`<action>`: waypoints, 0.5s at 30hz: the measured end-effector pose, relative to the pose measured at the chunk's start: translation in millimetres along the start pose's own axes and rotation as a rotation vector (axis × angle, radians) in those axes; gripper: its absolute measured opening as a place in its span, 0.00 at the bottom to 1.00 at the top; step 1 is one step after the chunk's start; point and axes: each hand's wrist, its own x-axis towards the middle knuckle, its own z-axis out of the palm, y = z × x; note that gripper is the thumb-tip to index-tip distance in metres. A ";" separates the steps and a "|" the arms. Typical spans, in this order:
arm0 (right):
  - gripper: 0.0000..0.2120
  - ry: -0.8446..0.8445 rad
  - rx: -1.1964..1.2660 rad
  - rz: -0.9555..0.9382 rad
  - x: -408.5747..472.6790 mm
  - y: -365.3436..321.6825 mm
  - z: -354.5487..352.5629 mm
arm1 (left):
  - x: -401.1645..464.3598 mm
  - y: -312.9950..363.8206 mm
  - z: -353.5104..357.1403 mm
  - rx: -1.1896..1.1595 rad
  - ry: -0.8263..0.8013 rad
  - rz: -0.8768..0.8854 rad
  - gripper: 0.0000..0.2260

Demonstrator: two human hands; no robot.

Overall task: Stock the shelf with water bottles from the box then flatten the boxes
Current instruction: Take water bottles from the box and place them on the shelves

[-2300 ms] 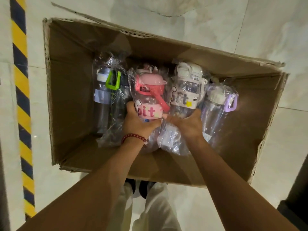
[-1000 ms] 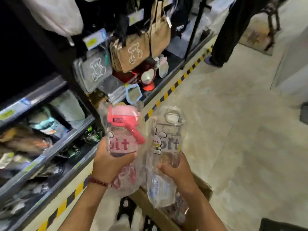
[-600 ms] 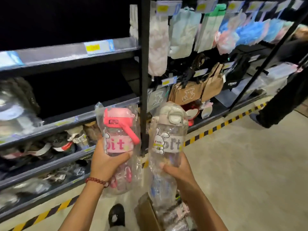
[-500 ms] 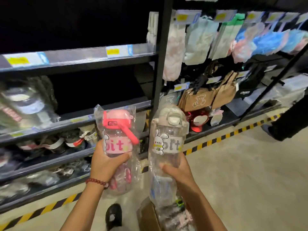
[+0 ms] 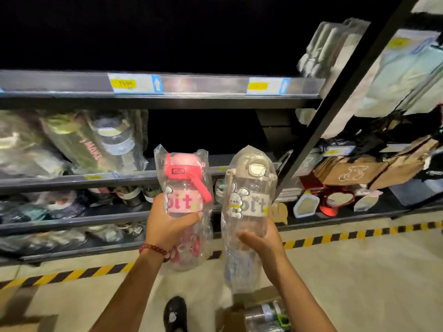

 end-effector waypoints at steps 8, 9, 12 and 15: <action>0.29 0.045 0.004 0.030 79.1 -17.2 41.2 | 86.4 2.5 -15.7 0.000 -0.081 -0.047 0.22; 0.24 0.047 0.004 0.024 87.5 -19.2 44.4 | 94.5 0.7 -15.0 0.000 -0.061 -0.057 0.21; 0.13 0.037 0.009 0.024 112.5 -25.7 52.1 | 115.7 -5.8 -12.7 -0.036 -0.002 -0.106 0.19; 0.12 -0.014 0.029 0.043 141.1 -25.8 54.2 | 135.6 -9.4 -5.9 -0.089 -0.021 -0.132 0.12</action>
